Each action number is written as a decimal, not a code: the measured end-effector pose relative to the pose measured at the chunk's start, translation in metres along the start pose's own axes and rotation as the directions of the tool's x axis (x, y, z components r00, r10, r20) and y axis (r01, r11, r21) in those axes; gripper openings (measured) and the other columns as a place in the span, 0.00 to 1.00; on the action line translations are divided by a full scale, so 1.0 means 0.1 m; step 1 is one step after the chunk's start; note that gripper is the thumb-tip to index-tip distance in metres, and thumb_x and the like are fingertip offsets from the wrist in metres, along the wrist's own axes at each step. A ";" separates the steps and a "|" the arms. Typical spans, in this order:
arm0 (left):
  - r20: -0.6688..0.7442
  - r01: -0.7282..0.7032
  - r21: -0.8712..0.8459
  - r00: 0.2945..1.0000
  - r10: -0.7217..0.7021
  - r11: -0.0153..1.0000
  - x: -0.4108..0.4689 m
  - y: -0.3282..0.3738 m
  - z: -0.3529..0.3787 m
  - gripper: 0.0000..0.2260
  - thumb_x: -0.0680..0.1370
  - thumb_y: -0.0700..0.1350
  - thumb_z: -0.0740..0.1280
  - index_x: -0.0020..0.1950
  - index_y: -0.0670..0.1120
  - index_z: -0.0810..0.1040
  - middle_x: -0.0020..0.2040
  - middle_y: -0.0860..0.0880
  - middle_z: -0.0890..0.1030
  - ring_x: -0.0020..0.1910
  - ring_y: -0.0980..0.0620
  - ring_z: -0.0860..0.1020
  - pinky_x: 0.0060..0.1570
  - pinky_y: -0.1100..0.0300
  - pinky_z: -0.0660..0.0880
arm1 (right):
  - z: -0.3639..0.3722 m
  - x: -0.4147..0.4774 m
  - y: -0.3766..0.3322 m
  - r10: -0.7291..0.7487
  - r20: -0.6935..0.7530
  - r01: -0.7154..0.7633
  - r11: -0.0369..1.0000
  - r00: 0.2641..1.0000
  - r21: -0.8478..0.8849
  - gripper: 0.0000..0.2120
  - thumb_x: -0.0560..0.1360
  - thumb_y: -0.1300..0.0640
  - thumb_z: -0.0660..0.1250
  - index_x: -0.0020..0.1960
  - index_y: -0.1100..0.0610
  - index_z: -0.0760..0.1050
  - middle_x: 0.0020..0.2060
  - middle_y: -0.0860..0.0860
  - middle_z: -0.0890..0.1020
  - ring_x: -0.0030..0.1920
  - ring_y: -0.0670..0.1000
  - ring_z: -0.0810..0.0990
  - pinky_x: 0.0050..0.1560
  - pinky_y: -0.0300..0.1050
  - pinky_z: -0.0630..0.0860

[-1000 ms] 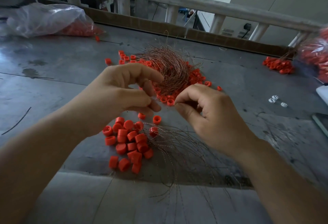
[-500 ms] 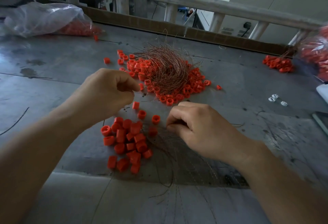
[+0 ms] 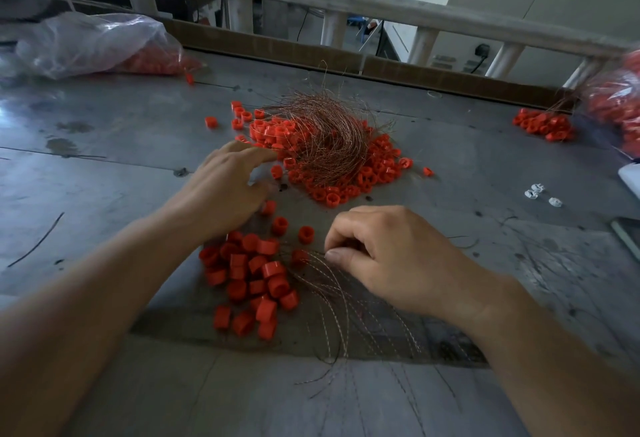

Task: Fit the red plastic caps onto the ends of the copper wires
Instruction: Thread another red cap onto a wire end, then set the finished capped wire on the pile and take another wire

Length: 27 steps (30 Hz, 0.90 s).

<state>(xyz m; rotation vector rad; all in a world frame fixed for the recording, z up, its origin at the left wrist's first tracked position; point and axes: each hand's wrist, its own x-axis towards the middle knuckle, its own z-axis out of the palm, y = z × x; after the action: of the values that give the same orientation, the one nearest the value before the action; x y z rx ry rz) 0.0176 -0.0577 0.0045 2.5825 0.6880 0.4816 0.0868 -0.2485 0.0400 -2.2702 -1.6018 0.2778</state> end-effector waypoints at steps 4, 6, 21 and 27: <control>0.015 -0.083 -0.015 0.996 0.083 0.996 0.03 0.02 0.04 0.20 0.78 0.42 0.63 0.69 0.50 0.68 0.70 0.49 0.67 0.68 0.48 0.65 0.65 0.55 0.59 | -0.01 0.00 0.00 0.000 0.001 0.000 1.000 1.000 -0.007 0.05 0.75 0.52 0.64 0.43 0.51 0.76 0.39 0.42 0.76 0.43 0.43 0.74 0.47 0.42 0.72; 0.041 -0.126 0.019 0.991 0.125 0.992 0.04 0.01 0.06 0.20 0.78 0.40 0.61 0.70 0.49 0.67 0.71 0.49 0.67 0.70 0.50 0.61 0.67 0.58 0.55 | -0.01 0.00 0.00 -0.001 0.000 0.001 1.000 1.000 -0.010 0.05 0.75 0.52 0.64 0.43 0.51 0.76 0.38 0.42 0.75 0.43 0.43 0.74 0.47 0.42 0.72; -0.186 0.034 -0.077 0.981 -0.048 0.996 -0.07 0.02 -0.15 0.07 0.73 0.40 0.69 0.50 0.46 0.81 0.37 0.54 0.77 0.39 0.52 0.74 0.41 0.62 0.66 | -0.04 -0.02 0.02 -0.058 -0.156 0.080 0.986 0.986 0.144 0.03 0.73 0.57 0.67 0.42 0.54 0.78 0.36 0.43 0.77 0.40 0.42 0.75 0.42 0.30 0.70; -0.018 0.056 -0.649 0.996 -0.089 0.759 -0.25 0.23 -0.40 0.08 0.60 0.49 0.73 0.36 0.48 0.79 0.32 0.50 0.82 0.33 0.55 0.80 0.34 0.64 0.78 | -0.19 -0.05 0.07 -0.025 -0.439 0.150 0.956 0.898 0.254 0.02 0.72 0.58 0.68 0.41 0.54 0.79 0.35 0.41 0.79 0.39 0.40 0.76 0.39 0.28 0.71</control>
<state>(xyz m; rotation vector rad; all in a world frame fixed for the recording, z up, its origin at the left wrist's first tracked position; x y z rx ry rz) -0.0113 -0.0763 0.0443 1.8817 0.5113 0.6286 0.0976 -0.2582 0.0551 -1.8706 -1.3306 -0.0254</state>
